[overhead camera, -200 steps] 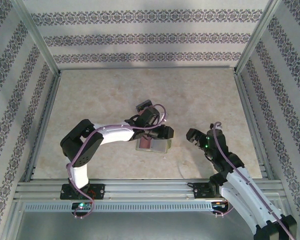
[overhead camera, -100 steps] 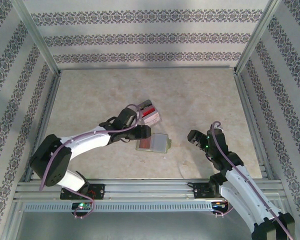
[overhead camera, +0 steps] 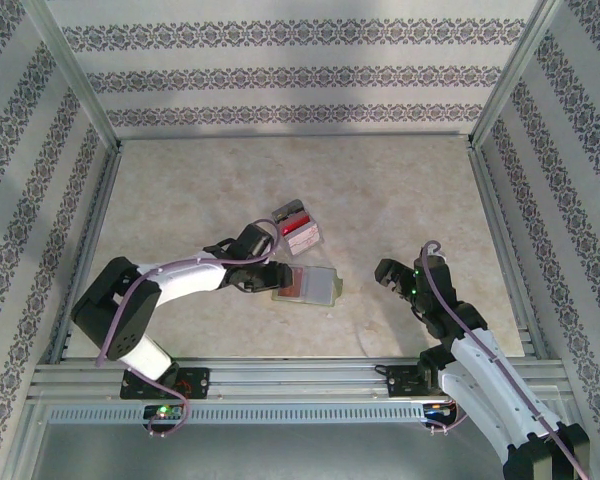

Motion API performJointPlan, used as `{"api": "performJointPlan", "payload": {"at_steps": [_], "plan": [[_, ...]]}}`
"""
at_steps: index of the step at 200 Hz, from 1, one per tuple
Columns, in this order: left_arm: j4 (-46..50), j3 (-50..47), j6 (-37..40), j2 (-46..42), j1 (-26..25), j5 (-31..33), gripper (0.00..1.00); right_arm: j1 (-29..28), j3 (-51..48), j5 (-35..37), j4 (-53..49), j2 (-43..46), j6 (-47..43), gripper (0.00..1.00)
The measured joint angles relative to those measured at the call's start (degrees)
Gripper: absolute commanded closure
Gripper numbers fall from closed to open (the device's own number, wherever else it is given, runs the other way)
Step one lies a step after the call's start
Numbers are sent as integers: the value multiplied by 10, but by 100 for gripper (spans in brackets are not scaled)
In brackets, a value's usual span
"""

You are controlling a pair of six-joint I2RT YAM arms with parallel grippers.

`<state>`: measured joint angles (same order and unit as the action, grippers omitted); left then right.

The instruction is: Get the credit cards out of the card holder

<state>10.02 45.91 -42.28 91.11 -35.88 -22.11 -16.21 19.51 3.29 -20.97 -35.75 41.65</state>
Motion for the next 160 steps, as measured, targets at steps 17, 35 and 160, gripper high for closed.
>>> {"api": "performJointPlan", "payload": {"at_steps": [17,35,160], "plan": [[-4,5,0,9,0,-6,51,0,0,0,0,0,0,2],[-13,7,0,11,0,-13,51,0,0,0,0,0,0,2],[-28,8,0,23,0,-12,52,1,0,-2,0,1,0,2]]}}
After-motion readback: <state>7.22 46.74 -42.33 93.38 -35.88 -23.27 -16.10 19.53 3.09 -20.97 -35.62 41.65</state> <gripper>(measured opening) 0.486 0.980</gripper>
